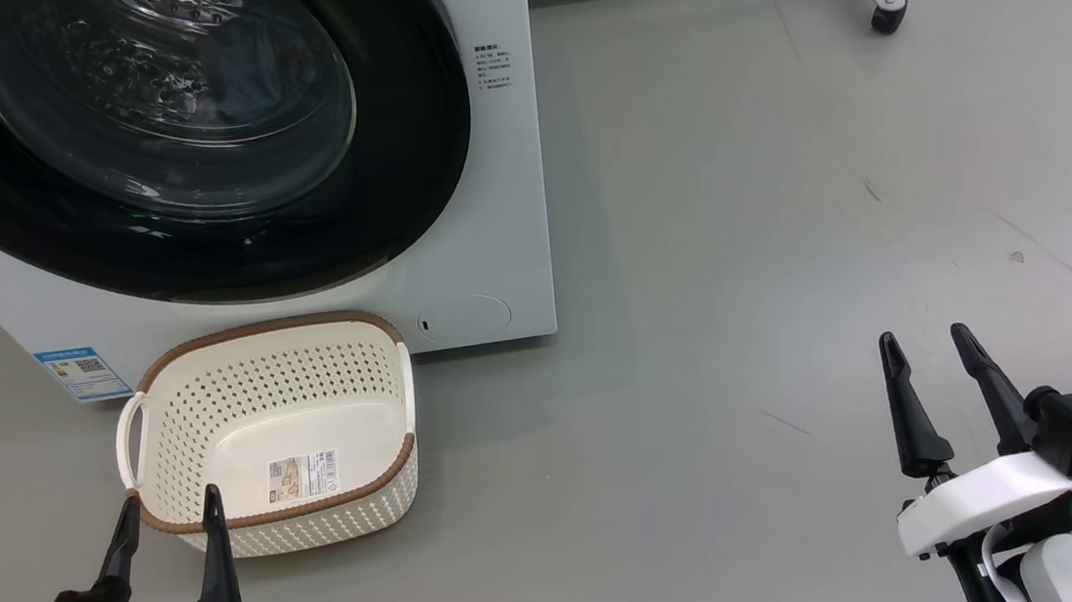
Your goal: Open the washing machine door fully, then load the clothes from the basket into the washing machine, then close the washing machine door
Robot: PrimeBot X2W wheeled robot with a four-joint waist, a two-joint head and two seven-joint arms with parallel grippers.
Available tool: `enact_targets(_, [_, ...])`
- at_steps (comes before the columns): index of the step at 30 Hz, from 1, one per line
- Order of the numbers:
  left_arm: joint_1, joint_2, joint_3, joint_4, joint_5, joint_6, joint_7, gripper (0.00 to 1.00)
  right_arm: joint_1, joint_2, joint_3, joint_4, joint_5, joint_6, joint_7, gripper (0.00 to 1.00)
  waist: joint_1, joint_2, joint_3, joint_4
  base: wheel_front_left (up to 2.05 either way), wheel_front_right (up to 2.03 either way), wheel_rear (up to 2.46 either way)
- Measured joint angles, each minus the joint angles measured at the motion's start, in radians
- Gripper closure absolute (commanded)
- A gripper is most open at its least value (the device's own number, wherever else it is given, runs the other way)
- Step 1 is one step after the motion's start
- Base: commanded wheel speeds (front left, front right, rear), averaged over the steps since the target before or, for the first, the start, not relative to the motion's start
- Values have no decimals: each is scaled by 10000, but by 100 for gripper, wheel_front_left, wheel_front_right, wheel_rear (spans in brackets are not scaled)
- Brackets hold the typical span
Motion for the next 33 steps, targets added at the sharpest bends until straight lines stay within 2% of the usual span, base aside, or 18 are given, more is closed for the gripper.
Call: enact_targets(33, [39,-198,228,-77,86,8,0,0,596,128,-426,-203,-169,79,0,0,0,0,-64,174,0,0,0])
